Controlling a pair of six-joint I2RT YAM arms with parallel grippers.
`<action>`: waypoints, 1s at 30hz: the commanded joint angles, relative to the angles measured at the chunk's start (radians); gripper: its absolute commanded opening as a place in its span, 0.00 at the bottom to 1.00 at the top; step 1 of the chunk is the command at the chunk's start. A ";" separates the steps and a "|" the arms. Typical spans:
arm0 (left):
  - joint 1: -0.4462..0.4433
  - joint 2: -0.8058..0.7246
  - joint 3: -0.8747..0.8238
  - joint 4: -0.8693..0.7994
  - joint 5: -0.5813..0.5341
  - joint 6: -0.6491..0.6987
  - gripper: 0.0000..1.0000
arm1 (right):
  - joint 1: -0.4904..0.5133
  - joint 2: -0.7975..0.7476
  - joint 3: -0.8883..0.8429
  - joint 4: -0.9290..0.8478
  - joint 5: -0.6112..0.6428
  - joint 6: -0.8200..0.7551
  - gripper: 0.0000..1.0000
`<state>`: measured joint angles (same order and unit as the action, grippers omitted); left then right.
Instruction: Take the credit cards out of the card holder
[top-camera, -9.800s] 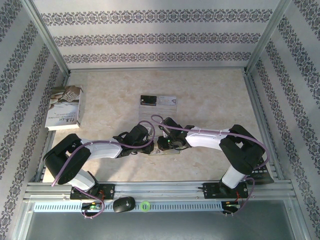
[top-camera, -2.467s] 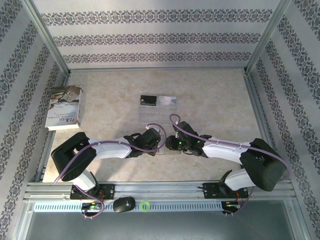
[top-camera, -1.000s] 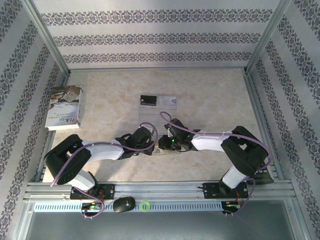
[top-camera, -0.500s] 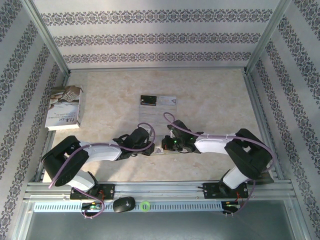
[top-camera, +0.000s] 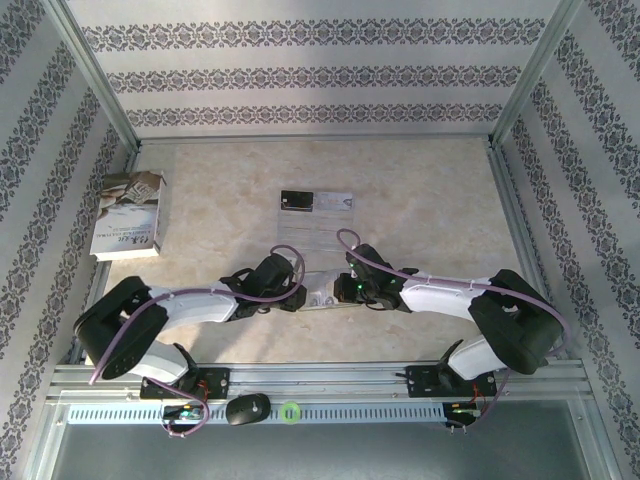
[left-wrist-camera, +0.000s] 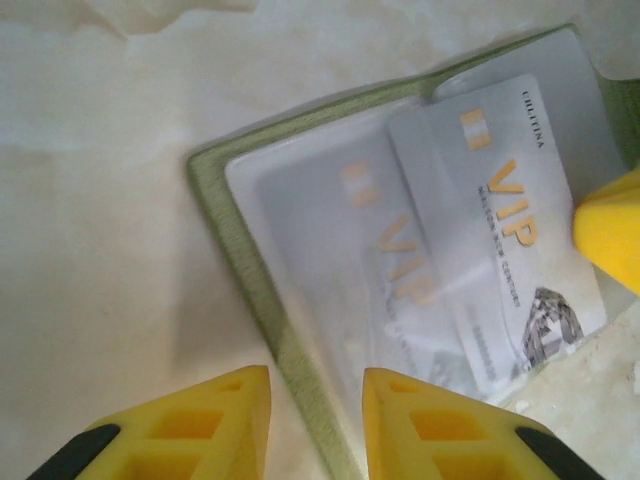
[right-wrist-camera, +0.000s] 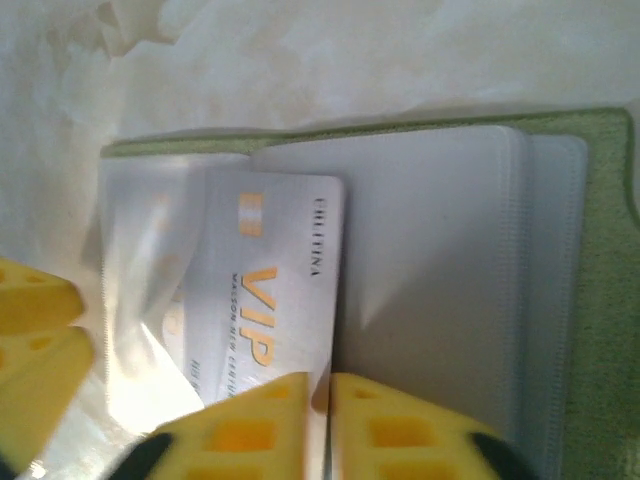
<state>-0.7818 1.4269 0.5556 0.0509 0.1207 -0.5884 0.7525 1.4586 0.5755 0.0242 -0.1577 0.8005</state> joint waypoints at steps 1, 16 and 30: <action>0.013 -0.092 0.031 -0.113 -0.029 0.044 0.32 | -0.012 -0.033 0.018 -0.043 0.014 -0.068 0.24; -0.030 0.157 0.187 -0.023 0.025 0.072 0.20 | -0.087 0.012 0.065 -0.060 -0.124 -0.142 0.28; -0.030 0.251 0.198 -0.066 0.045 0.065 0.16 | -0.085 0.092 0.088 0.020 -0.212 -0.141 0.21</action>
<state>-0.7994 1.6398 0.7486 0.0124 0.1478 -0.5346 0.6697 1.5291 0.6411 0.0132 -0.3340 0.6727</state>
